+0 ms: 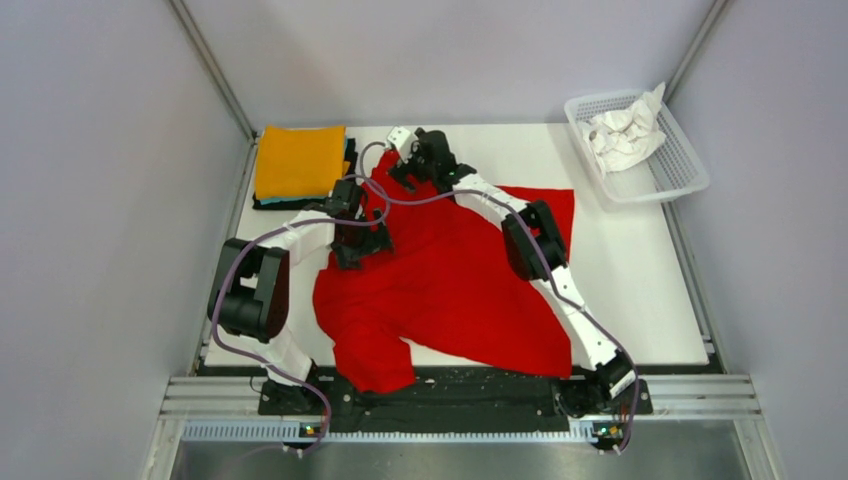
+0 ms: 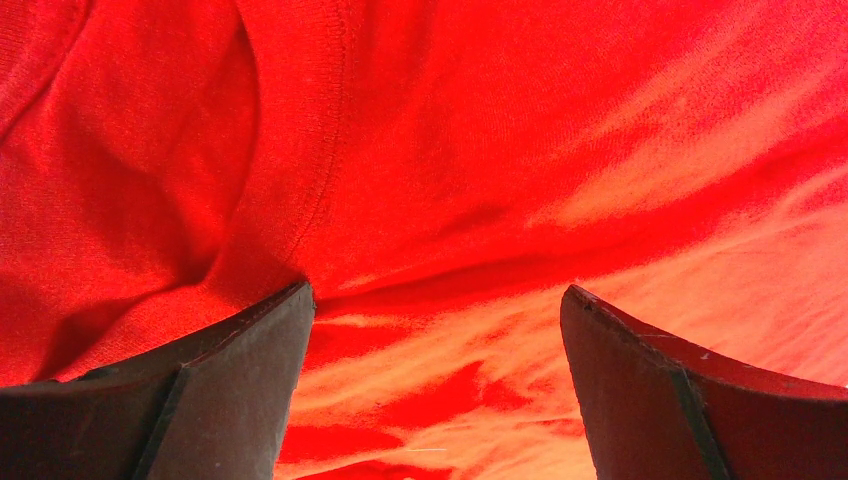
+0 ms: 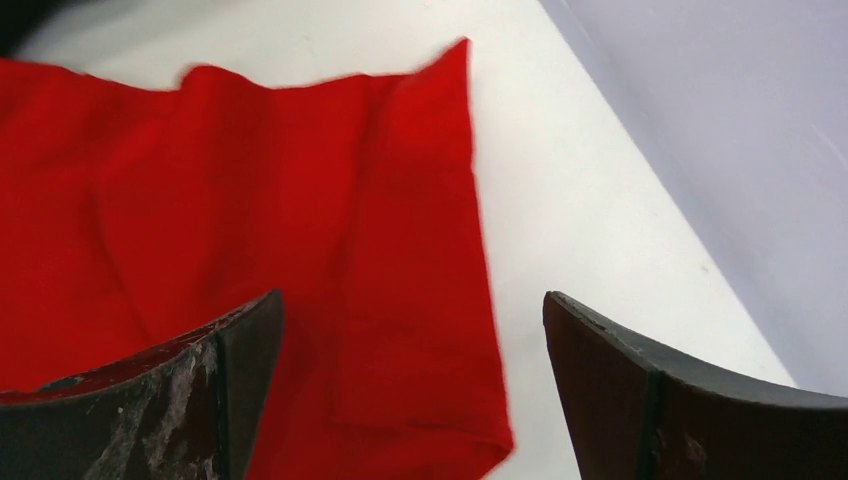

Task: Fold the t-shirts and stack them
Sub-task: Flatten out the tshirt

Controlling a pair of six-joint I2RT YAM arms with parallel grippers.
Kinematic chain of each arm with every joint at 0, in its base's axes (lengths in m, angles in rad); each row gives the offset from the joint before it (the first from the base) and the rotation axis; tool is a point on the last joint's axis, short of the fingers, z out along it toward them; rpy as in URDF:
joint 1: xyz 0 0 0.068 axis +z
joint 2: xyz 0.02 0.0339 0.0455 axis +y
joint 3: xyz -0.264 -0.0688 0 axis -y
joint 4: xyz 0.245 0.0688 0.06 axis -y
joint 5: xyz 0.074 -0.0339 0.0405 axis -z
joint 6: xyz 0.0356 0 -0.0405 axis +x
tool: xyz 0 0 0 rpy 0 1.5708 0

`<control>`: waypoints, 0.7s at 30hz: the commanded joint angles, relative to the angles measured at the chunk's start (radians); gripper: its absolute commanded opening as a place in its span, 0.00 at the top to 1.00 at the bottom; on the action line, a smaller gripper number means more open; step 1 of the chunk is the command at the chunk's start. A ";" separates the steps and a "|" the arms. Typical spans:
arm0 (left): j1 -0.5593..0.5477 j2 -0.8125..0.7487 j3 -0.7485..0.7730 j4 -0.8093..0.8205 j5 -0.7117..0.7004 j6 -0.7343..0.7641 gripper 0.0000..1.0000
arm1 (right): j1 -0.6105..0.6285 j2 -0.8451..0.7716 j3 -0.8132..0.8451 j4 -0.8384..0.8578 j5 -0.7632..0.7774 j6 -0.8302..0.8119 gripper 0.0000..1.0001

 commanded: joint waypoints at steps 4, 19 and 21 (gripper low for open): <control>0.015 -0.014 -0.029 -0.067 -0.023 0.022 0.01 | -0.010 -0.019 -0.028 0.018 0.092 -0.181 0.01; 0.033 -0.021 -0.045 -0.067 -0.026 0.023 0.01 | -0.058 0.087 0.113 0.063 0.273 -0.172 0.01; 0.034 -0.017 -0.048 -0.070 -0.027 0.022 0.01 | -0.086 0.123 0.179 0.064 0.288 -0.154 0.01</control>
